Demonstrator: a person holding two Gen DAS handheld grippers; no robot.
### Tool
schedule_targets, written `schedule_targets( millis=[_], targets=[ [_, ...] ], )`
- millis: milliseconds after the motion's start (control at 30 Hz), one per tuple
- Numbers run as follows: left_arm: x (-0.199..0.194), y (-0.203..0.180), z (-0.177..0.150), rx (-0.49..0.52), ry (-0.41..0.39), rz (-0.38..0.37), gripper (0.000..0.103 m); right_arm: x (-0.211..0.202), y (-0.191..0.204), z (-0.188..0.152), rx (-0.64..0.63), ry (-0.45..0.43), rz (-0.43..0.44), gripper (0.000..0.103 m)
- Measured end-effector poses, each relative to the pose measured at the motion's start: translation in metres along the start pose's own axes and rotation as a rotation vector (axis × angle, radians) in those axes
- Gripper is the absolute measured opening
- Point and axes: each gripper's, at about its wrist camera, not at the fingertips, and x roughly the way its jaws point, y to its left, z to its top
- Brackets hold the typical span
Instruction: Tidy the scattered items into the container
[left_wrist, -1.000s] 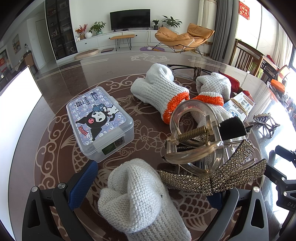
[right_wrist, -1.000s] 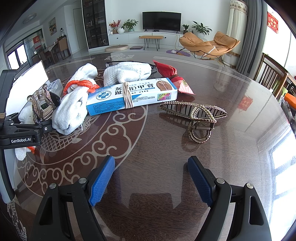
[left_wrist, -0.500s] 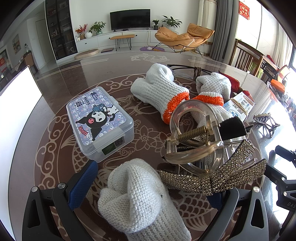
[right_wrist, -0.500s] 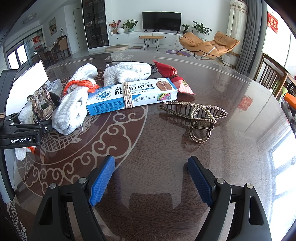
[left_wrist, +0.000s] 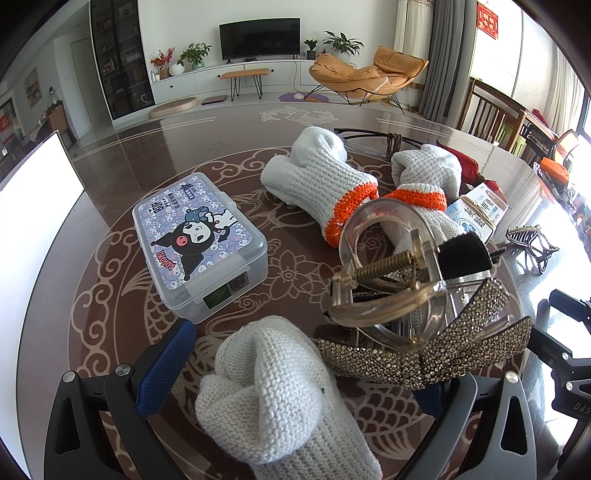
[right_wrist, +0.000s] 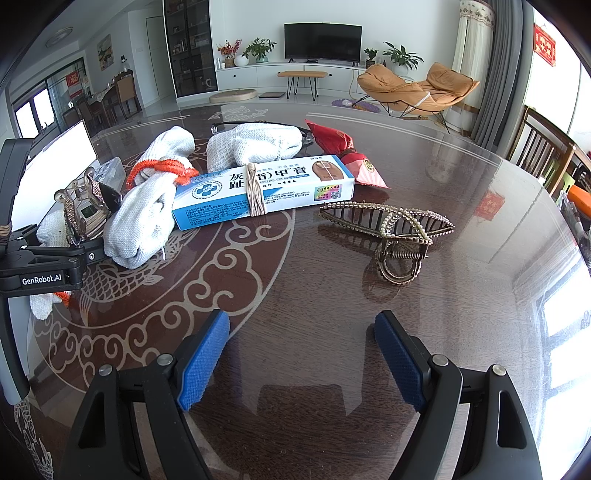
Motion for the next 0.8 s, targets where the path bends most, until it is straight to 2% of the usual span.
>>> schedule_targets(
  millis=[800],
  targets=[
    [0.0006, 0.0004, 0.0011, 0.000, 0.000, 0.000, 0.103, -0.0003, -0.0002, 0.0002, 0.000, 0.000, 0.000, 0.082]
  ],
)
